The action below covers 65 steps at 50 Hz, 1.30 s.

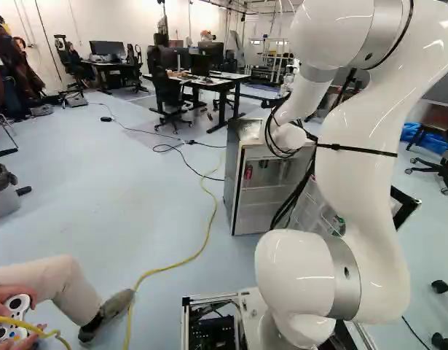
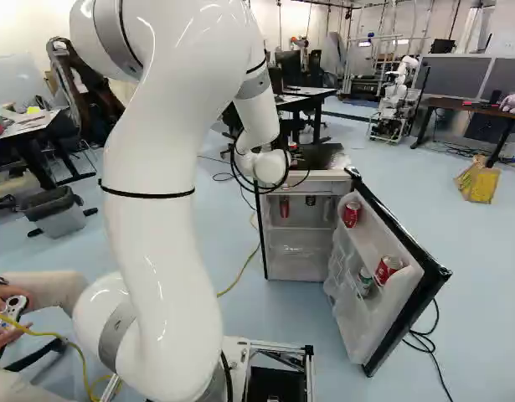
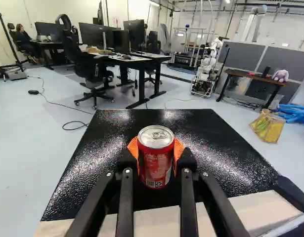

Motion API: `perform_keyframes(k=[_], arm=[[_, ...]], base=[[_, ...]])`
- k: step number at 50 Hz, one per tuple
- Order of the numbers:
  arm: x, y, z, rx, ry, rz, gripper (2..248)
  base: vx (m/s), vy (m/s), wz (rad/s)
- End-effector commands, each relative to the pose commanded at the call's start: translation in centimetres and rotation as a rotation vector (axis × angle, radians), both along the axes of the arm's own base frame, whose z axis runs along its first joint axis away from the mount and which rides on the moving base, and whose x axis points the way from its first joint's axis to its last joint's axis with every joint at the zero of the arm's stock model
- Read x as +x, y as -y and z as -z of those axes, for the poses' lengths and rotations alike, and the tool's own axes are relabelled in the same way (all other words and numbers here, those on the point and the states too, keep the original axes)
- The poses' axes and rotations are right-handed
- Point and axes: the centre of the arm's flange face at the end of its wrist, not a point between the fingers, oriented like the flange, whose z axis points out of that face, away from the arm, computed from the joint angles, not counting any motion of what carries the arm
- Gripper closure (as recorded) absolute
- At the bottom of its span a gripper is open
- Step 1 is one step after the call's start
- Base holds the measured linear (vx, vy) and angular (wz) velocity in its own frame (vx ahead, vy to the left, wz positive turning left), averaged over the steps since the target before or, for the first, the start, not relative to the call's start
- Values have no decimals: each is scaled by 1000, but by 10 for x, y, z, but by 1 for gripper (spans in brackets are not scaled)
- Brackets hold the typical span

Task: Grab a drink from the fridge

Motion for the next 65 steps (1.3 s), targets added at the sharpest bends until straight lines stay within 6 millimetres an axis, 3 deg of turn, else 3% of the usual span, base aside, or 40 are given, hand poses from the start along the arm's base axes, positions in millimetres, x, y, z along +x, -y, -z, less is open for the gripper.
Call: perform_keyframes(k=[19, 20, 24, 25, 30, 31, 35, 36, 40, 41, 65], arm=[[0, 0, 0, 0, 0, 0, 162], [0, 0, 0, 0, 0, 0, 140], [0, 0, 0, 0, 0, 0, 140], [0, 0, 0, 0, 0, 0, 107], [0, 0, 0, 0, 0, 0, 107], [0, 0, 0, 0, 0, 0, 73], [0, 0, 0, 0, 0, 0, 73], [0, 0, 0, 0, 0, 0, 37], [0, 0, 0, 0, 0, 0, 37], [0, 0, 0, 0, 0, 0, 5], [-39, -18, -5, 7, -22, -11, 3]], base=[[0, 0, 0], [0, 0, 0], [0, 0, 0], [0, 0, 0], [0, 0, 0], [0, 0, 0], [0, 0, 0], [0, 0, 0], [0, 0, 0], [0, 0, 0], [0, 0, 0]])
